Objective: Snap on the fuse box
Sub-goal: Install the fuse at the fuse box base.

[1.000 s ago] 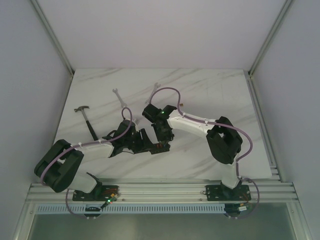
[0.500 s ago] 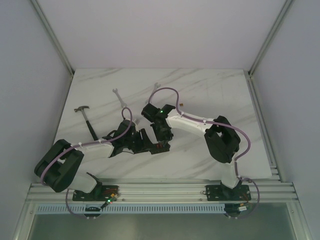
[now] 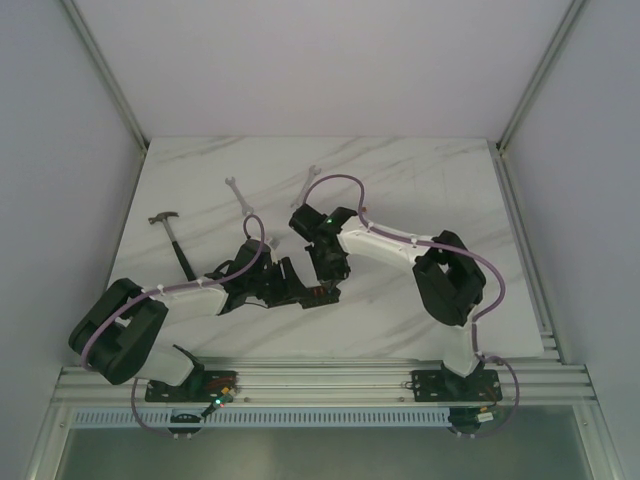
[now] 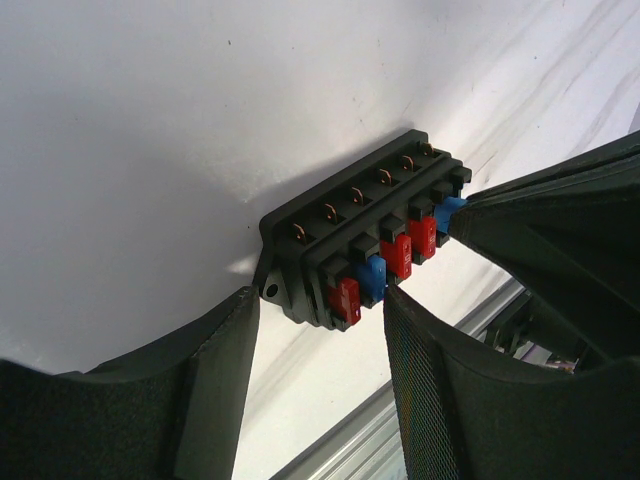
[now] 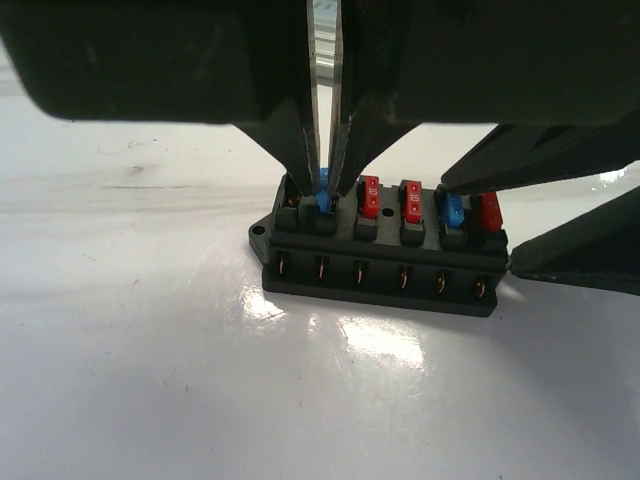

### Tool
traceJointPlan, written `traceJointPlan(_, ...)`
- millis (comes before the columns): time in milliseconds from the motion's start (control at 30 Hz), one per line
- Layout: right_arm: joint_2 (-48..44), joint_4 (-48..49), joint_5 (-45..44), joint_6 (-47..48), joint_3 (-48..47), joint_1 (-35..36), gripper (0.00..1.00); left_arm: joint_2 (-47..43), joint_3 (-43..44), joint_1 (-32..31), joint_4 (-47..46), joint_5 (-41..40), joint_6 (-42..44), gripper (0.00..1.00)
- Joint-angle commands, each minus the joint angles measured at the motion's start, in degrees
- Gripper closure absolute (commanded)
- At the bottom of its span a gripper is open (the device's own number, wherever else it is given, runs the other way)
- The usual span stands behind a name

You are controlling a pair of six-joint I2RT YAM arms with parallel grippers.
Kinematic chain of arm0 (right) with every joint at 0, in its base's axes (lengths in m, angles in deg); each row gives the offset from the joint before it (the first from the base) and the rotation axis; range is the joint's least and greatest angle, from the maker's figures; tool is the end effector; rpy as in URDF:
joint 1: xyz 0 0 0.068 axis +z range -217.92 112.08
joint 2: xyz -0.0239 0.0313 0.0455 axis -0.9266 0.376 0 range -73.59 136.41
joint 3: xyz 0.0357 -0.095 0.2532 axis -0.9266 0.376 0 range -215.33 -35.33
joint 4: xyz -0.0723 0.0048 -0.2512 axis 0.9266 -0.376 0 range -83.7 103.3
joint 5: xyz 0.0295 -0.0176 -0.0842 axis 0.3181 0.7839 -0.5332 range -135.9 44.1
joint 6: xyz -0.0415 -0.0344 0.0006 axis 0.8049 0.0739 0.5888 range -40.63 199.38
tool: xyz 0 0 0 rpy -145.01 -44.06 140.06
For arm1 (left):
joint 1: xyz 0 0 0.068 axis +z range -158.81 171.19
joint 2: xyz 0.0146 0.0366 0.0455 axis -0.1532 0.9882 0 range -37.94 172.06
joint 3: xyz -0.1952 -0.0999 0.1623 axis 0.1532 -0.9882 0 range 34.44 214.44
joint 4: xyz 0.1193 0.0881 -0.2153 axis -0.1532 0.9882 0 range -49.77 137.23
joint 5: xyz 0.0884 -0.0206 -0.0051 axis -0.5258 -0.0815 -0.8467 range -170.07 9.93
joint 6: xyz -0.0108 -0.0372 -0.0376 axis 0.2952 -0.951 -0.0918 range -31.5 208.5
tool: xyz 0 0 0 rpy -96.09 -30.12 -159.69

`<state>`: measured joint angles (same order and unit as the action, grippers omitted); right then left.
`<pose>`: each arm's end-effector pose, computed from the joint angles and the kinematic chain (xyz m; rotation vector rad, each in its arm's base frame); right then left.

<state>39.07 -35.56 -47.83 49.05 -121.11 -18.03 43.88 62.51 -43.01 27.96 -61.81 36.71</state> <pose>0.2551 0.3007 0.1936 -0.4905 2.8817 0.1976 0.2059 -0.1534 0.1413 -0.2049 2.5170 -1.0702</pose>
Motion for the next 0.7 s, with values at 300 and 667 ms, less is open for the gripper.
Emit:
traceJointPlan(300, 10.4, 1.6, -4.7, 3.3, 2.0, -1.0, 1.00, 2.3, -0.9, -0.1, 3.9, -1.2, 1.3, 0.39)
traceJointPlan(667, 13.0, 4.0, 0.0, 3.6, -0.2, 1.3, 1.00, 2.5, -0.8, -0.1, 3.9, -1.3, 1.2, 0.39)
